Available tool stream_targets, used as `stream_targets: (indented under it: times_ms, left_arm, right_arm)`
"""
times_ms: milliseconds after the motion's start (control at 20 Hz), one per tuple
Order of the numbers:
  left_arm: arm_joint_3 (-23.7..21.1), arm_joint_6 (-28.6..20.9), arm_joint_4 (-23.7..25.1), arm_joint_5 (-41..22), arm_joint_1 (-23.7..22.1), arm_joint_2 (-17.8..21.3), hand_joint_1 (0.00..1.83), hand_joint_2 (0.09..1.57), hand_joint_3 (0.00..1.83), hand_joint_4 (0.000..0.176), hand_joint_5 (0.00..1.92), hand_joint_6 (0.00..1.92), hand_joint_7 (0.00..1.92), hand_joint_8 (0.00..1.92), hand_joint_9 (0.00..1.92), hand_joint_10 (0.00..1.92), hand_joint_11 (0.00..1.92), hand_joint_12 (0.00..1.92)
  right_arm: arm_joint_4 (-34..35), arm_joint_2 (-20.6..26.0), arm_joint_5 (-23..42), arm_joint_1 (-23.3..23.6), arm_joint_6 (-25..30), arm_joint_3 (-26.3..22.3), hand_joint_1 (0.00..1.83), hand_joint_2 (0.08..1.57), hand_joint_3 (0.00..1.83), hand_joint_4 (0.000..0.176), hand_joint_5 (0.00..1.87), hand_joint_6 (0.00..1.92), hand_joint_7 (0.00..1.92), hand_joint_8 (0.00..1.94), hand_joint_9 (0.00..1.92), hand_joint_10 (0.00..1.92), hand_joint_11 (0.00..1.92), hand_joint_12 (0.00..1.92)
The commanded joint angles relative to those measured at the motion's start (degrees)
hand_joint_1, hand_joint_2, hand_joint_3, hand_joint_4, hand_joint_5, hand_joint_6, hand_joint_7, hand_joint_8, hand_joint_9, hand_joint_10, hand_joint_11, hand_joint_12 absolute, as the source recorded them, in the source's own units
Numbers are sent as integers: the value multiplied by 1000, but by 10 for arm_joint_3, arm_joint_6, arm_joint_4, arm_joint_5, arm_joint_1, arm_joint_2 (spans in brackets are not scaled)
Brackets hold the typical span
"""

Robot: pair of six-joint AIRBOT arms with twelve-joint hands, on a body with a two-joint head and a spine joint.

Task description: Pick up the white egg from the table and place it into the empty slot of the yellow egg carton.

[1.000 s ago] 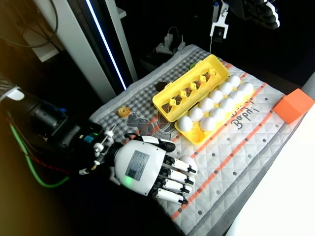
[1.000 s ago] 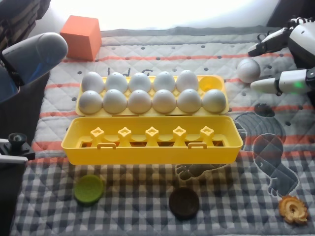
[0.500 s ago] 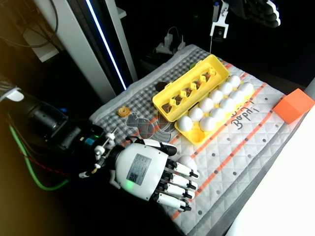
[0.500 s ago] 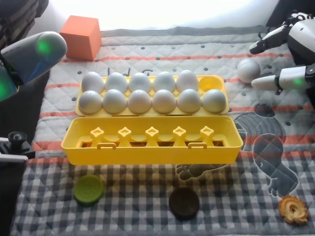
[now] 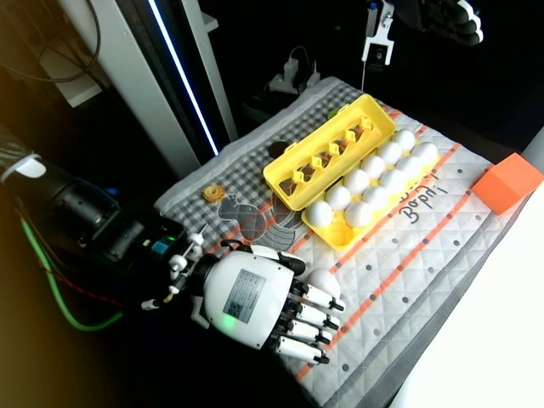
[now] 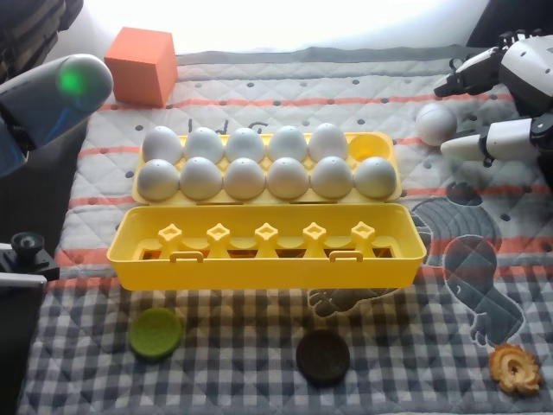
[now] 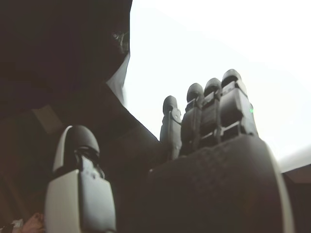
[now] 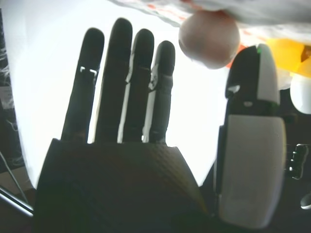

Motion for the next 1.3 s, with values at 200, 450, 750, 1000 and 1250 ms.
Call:
stream_targets:
  times_ms: [200, 450, 750, 1000, 1250]
  left_arm:
    - [0, -5, 3, -74, -4, 2, 506, 929, 0, 105, 278, 5, 144, 3, 53, 5, 3, 1]
    - [0, -5, 3, -77, -4, 3, 491, 933, 1, 126, 272, 0, 136, 0, 53, 2, 28, 12]
    - [-1, -5, 3, -78, -3, 5, 455, 928, 0, 144, 252, 0, 130, 0, 49, 0, 39, 16]
    - [-1, -5, 3, -77, -2, 5, 473, 941, 4, 117, 256, 2, 140, 3, 60, 5, 71, 30]
    - [-1, -5, 3, -77, -2, 4, 465, 931, 0, 120, 266, 3, 146, 1, 71, 6, 56, 23]
  right_arm:
    - [7, -1, 66, 9, 3, 7, 942, 936, 5, 0, 872, 3, 882, 4, 879, 10, 300, 1180]
    - [7, -1, 64, 9, 3, 9, 945, 936, 0, 3, 881, 1, 927, 5, 903, 8, 270, 1215]
    - [7, -2, 63, 9, 3, 10, 973, 953, 0, 0, 920, 2, 966, 11, 934, 30, 208, 1383]
    - [7, -3, 62, 9, 3, 10, 984, 984, 2, 0, 933, 1, 1015, 10, 1003, 52, 334, 1426]
    - [7, -4, 62, 9, 3, 11, 1222, 1065, 0, 0, 1050, 710, 1156, 671, 1153, 54, 570, 1434]
